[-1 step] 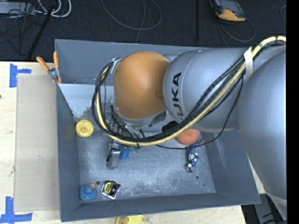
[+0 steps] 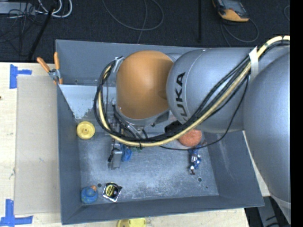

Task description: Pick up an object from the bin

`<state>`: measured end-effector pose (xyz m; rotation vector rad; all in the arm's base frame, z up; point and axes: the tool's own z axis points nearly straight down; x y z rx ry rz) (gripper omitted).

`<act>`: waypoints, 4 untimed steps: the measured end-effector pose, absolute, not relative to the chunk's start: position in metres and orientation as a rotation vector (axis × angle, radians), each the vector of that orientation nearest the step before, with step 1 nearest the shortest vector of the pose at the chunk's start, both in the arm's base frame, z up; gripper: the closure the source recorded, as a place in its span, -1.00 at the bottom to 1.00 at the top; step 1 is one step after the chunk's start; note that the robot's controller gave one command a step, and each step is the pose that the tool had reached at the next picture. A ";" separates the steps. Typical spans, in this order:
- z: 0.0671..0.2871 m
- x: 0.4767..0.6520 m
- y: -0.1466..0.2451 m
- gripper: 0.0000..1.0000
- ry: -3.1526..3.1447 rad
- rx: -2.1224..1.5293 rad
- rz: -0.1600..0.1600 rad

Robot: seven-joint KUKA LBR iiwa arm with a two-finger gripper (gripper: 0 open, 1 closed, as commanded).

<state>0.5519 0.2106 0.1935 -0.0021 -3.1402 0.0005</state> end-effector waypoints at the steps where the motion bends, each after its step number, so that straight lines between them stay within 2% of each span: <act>1: 0.176 0.540 0.193 -1.00 -3.142 0.124 -0.003; 2: 0.139 0.560 0.179 -1.00 -3.108 0.483 -0.001; 3: 0.108 0.563 0.164 -1.00 -3.068 0.673 0.000; 4: 0.081 0.575 0.136 -1.00 -3.043 0.779 -0.002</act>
Offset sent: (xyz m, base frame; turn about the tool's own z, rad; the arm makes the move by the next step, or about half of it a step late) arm 0.0176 -0.0358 -0.0678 -0.3349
